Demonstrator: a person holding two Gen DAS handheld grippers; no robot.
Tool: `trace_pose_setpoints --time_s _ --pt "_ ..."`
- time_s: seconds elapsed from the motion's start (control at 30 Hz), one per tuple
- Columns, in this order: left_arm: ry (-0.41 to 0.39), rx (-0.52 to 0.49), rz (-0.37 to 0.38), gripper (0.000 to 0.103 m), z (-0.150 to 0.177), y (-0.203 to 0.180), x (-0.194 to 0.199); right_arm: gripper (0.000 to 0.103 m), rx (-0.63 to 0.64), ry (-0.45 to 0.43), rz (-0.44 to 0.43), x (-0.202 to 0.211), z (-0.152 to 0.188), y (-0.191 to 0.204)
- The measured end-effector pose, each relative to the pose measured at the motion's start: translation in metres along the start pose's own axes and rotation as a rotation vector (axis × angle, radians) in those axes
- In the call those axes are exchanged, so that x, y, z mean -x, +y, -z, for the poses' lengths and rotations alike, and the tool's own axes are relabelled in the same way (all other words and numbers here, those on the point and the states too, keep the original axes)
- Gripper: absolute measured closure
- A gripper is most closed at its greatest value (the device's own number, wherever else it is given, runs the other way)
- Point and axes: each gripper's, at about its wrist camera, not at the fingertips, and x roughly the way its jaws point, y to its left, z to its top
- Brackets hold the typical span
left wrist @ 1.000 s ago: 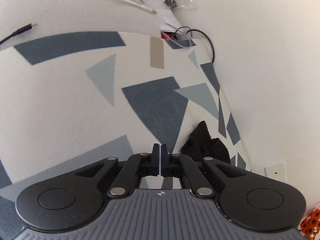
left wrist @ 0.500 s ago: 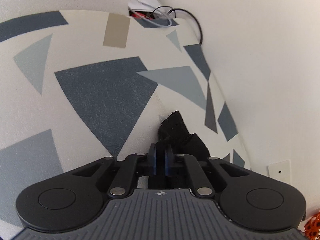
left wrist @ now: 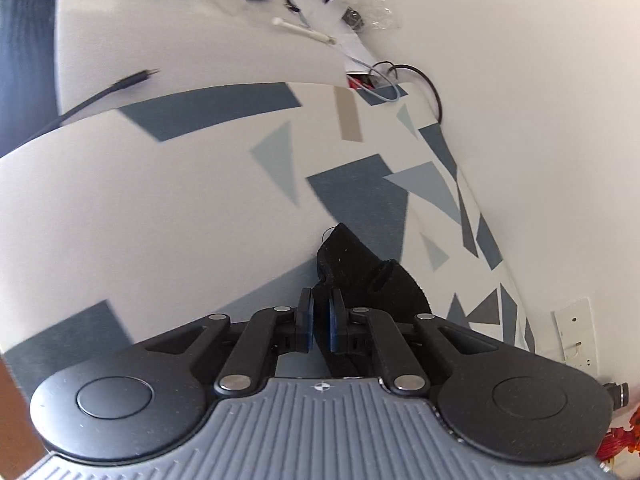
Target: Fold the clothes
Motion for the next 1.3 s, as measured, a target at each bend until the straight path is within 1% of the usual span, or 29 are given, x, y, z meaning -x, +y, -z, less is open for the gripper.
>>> trace_pose_setpoints --time_s 0.07,0.1,0.13,0.17,0.23,0.3,0.33,0.37,0.43,0.47,0.53,0.57,0.6,0.67,0.73,0.8,0.83,0.87,0.9,0.97,1.07,1.23,1.3 --pt "-0.006 0.022 -0.006 0.091 0.001 0.015 0.01 0.081 0.031 -0.011 0.041 0.003 0.004 0.011" --pt "-0.015 0.03 -0.003 0.088 0.001 0.021 0.016 0.076 0.048 -0.024 0.068 0.006 0.005 0.018" --pt "-0.027 0.018 -0.002 0.085 0.0 0.023 0.023 0.076 0.073 -0.041 0.08 0.011 0.008 0.026" --pt "-0.045 -0.006 0.001 0.084 -0.002 0.024 0.031 0.076 0.101 -0.057 0.08 0.018 0.01 0.034" --pt "-0.063 -0.061 0.025 0.083 -0.007 0.022 0.043 0.071 0.168 -0.096 0.071 0.031 0.015 0.051" --pt "-0.063 -0.142 0.06 0.083 -0.012 0.014 0.053 0.067 0.255 -0.123 0.042 0.039 0.021 0.071" --pt "-0.053 -0.177 0.078 0.083 -0.014 0.009 0.054 0.064 0.301 -0.131 0.024 0.041 0.024 0.082" --pt "-0.035 -0.208 0.103 0.082 -0.015 0.001 0.055 0.064 0.347 -0.13 0.004 0.041 0.028 0.092" --pt "0.007 -0.265 0.161 0.074 -0.014 -0.016 0.053 0.064 0.418 -0.105 -0.046 0.035 0.037 0.113" --pt "0.029 -0.29 0.194 0.073 -0.013 -0.025 0.052 0.064 0.438 -0.089 -0.076 0.03 0.04 0.123" --pt "0.072 -0.325 0.219 0.072 -0.01 -0.042 0.042 0.065 0.492 -0.057 -0.141 0.018 0.05 0.145" --pt "0.099 -0.342 0.221 0.072 -0.007 -0.05 0.035 0.065 0.537 -0.045 -0.16 0.011 0.055 0.157" --pt "0.128 -0.365 0.22 0.072 -0.002 -0.059 0.029 0.064 0.608 -0.039 -0.159 0.004 0.061 0.17" --pt "0.174 -0.449 0.206 0.072 0.009 -0.076 0.018 0.063 0.772 -0.023 -0.144 -0.012 0.076 0.195" --pt "0.216 -0.536 0.174 0.072 0.022 -0.09 0.01 0.063 0.903 0.002 -0.117 -0.03 0.085 0.21" --pt "0.25 -0.615 0.141 0.071 0.036 -0.1 0.003 0.062 0.985 0.004 -0.094 -0.043 0.089 0.221" --pt "0.263 -0.637 0.126 0.069 0.041 -0.103 0.0 0.058 1.002 -0.008 -0.106 -0.047 0.089 0.225" --pt "0.275 -0.653 0.102 0.069 0.045 -0.104 -0.005 0.056 1.005 -0.013 -0.124 -0.051 0.086 0.229" --pt "0.284 -0.655 0.081 0.068 0.047 -0.105 -0.009 0.056 1.003 -0.009 -0.14 -0.055 0.082 0.233" --pt "0.292 -0.619 0.047 0.068 0.047 -0.101 -0.015 0.053 0.994 -0.009 -0.172 -0.068 0.073 0.243" --pt "0.291 -0.525 0.031 0.068 0.041 -0.091 -0.019 0.053 0.972 -0.02 -0.226 -0.084 0.06 0.262" --pt "0.266 -0.443 0.015 0.067 0.031 -0.084 -0.014 0.05 0.908 -0.039 -0.221 -0.113 0.039 0.284" --pt "0.242 -0.395 0.024 0.064 0.023 -0.079 -0.011 0.051 0.886 -0.042 -0.223 -0.118 0.031 0.29"
